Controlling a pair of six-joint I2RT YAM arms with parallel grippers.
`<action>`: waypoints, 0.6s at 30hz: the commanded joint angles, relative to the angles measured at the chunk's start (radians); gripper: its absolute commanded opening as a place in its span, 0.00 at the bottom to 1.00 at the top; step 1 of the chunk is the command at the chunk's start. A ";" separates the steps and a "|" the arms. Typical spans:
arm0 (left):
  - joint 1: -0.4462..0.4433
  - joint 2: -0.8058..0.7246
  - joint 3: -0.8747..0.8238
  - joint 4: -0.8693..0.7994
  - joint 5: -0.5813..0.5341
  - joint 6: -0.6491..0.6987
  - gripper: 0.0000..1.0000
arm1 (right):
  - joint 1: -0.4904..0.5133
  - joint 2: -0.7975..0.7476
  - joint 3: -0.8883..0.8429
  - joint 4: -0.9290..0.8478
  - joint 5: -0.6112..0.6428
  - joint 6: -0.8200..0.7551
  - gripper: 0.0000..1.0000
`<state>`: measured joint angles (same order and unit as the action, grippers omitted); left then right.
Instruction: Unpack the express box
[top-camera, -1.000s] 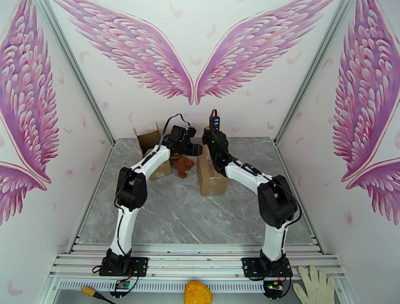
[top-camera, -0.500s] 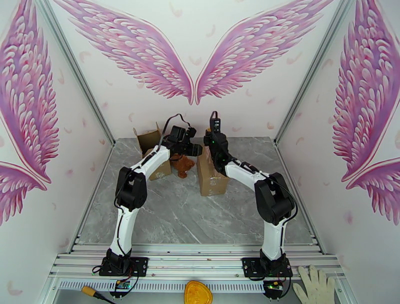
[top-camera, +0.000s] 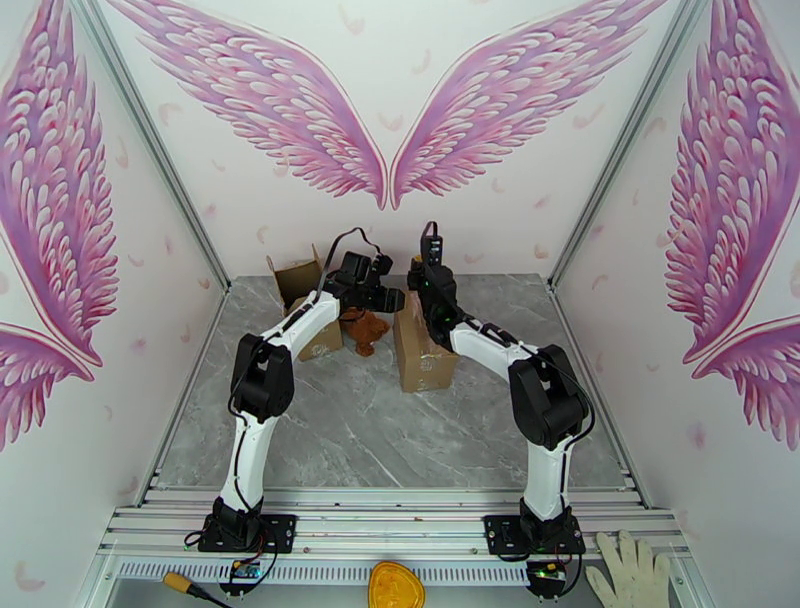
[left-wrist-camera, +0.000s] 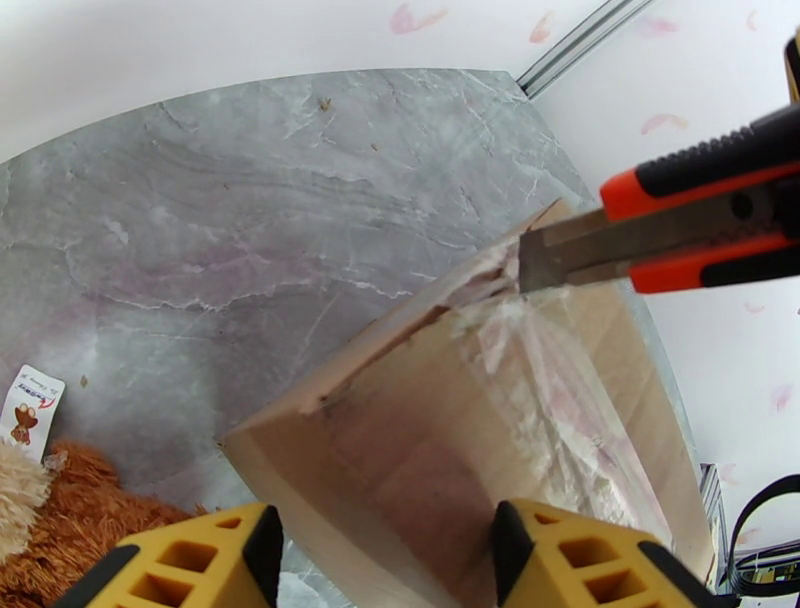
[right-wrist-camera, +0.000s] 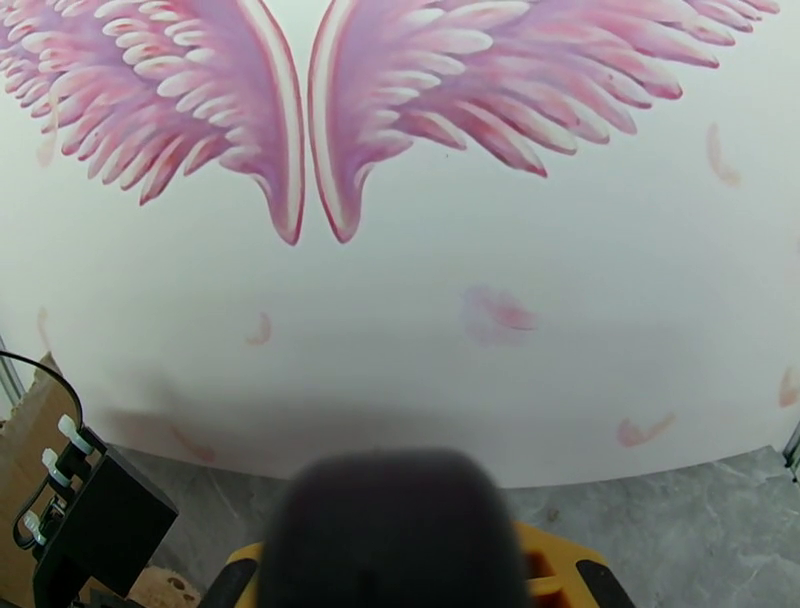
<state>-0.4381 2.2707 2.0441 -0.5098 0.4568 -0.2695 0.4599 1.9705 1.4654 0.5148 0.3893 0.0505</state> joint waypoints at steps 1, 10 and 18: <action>-0.003 0.042 -0.052 -0.119 -0.043 0.010 0.60 | 0.004 -0.021 -0.020 0.079 -0.010 0.015 0.00; -0.002 0.052 -0.046 -0.121 -0.039 0.004 0.59 | 0.008 -0.002 -0.005 0.016 0.010 0.017 0.00; -0.002 0.059 -0.045 -0.122 -0.046 -0.004 0.59 | 0.008 -0.012 -0.051 0.018 -0.018 0.072 0.00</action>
<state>-0.4381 2.2711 2.0441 -0.5106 0.4595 -0.2756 0.4610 1.9705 1.4418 0.5365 0.3889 0.0834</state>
